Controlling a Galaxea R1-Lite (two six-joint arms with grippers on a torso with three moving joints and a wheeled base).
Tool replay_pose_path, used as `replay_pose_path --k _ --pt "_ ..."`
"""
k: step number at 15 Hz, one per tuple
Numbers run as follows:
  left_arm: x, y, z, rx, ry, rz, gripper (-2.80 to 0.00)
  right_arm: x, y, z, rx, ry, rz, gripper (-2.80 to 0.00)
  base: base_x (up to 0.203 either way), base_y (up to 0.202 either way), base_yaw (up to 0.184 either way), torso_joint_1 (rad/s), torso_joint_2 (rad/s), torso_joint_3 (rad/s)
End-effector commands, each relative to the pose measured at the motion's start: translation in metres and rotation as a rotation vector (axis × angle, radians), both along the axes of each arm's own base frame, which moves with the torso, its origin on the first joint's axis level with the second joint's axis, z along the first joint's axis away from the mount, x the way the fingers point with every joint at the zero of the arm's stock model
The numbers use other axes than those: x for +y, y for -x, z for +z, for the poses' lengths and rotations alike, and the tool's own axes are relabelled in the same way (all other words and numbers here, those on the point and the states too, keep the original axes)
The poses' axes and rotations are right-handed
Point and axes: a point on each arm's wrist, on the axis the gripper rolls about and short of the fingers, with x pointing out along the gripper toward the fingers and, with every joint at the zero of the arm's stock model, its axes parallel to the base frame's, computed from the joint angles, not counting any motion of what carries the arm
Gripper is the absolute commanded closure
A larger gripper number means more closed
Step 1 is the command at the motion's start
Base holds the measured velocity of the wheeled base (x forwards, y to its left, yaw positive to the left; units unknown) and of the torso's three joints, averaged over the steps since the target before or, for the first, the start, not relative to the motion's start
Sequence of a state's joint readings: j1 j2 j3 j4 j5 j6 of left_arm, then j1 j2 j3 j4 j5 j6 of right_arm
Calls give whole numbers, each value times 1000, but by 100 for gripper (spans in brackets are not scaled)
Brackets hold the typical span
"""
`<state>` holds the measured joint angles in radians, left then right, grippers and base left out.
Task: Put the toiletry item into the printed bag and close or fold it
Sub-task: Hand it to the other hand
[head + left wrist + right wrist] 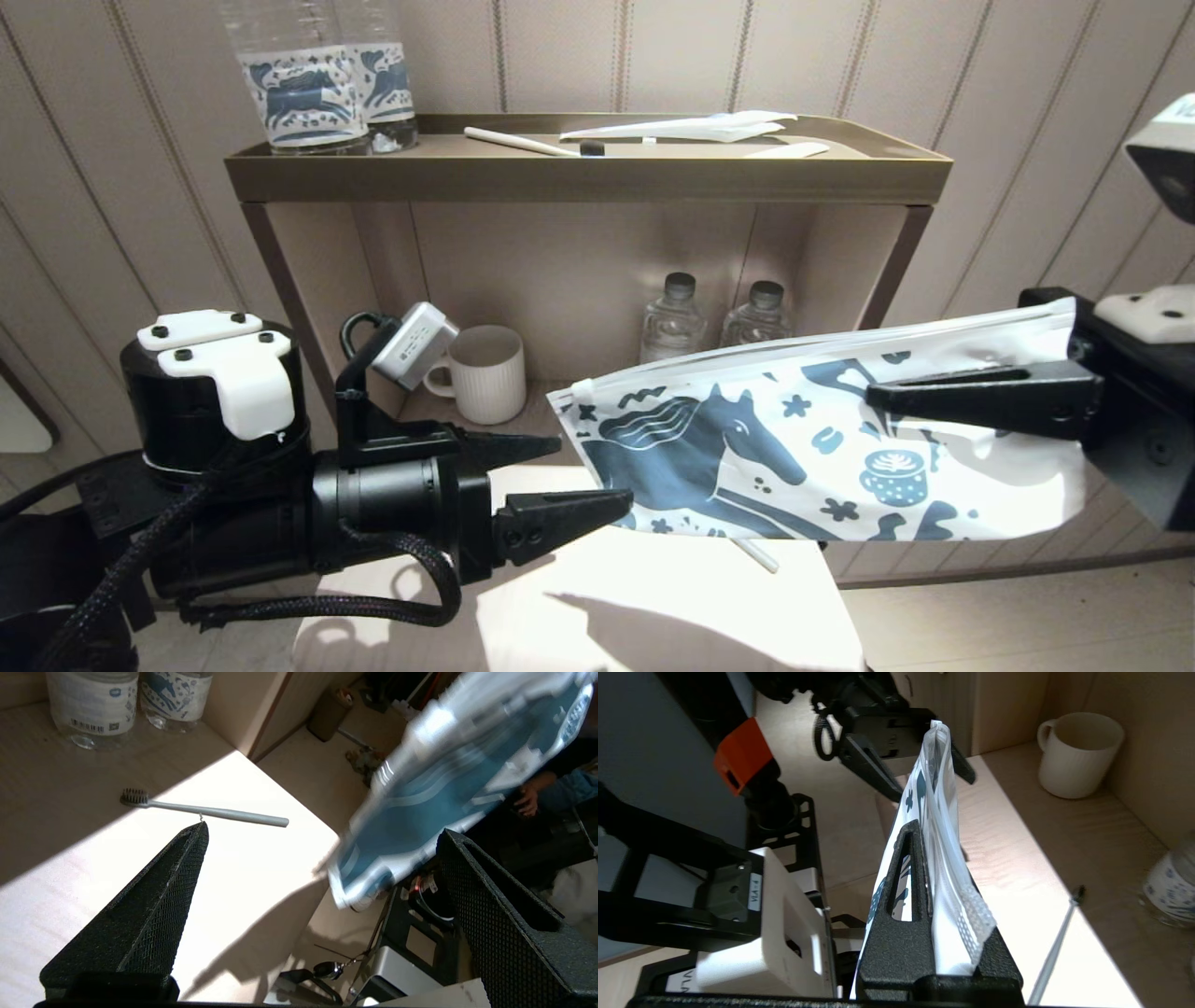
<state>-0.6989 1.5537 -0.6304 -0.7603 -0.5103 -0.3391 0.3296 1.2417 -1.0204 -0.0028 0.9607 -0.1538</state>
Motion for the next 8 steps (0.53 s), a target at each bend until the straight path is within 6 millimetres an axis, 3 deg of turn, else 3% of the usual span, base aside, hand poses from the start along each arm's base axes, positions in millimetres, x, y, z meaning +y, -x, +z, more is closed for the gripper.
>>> replay_pose_path --k 1,4,8 --pt "-4 -6 1 -3 7 -2 -280 7 2 -1 14 -2 44 0 0 0 0 0 0 0" --pt "-11 -14 7 -19 21 -8 -280 11 2 -1 33 -4 64 0 0 0 0 0 0 0" --pt "-11 -8 7 -13 29 -85 -280 13 -1 -3 44 -2 65 0 0 0 0 0 0 0"
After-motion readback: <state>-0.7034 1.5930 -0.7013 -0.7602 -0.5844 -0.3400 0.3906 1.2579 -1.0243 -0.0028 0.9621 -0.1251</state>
